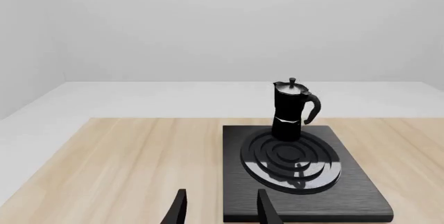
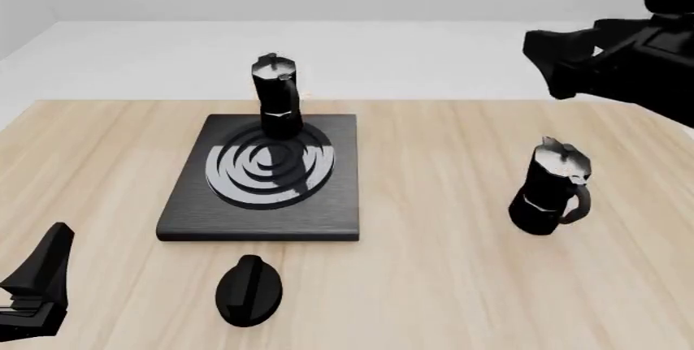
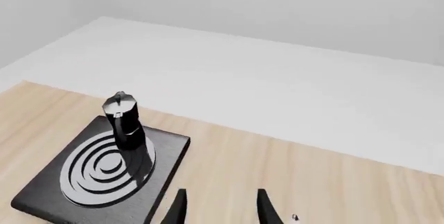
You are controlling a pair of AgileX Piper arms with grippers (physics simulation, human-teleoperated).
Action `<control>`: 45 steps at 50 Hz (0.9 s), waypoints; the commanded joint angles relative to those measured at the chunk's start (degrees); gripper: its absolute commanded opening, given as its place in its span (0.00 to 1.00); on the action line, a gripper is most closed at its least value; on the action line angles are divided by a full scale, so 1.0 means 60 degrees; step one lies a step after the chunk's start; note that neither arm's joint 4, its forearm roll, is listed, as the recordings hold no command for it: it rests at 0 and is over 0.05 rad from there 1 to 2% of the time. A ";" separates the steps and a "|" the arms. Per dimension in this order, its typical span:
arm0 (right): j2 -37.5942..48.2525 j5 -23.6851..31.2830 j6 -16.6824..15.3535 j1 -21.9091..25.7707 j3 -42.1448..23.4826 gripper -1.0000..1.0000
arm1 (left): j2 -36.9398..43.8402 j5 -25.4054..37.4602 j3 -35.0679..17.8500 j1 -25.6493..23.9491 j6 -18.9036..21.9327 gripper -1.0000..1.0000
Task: Put both moka pots on the stove.
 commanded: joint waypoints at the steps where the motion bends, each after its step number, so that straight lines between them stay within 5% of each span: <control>1: -0.0445 0.0959 -0.0179 -0.1534 0.0272 1.00 | 0.0000 0.0000 0.0000 0.0000 0.0000 1.00; 16: -0.0607 0.2567 -0.0475 -0.2435 -0.0444 1.00 | 0.0000 0.0000 0.0000 0.0000 0.0000 1.00; 20: -0.0782 0.2674 -0.0729 -0.2580 -0.0469 1.00 | 0.0000 0.0000 0.0000 0.0000 0.0000 1.00; 23: -0.0596 0.2982 -0.0348 -0.2769 -0.0513 1.00 | 0.0000 0.0000 0.0000 0.0000 0.0000 1.00; 27: -0.0616 0.3096 -0.0802 -0.3205 -0.0473 1.00 | 0.0000 0.0000 0.0000 0.0000 0.0000 1.00; 33: -0.0339 0.3569 -0.0548 -0.3398 -0.0611 1.00 | 0.0000 0.0000 0.0000 0.0000 0.0000 1.00; 35: -0.0322 0.3571 -0.1094 -0.3614 -0.0493 1.00 | 0.0000 0.0000 0.0000 0.0000 0.0000 1.00; 45: -0.0156 0.3816 -0.0931 -0.3641 -0.0345 1.00 | 0.0000 0.0000 0.0000 0.0000 0.0000 1.00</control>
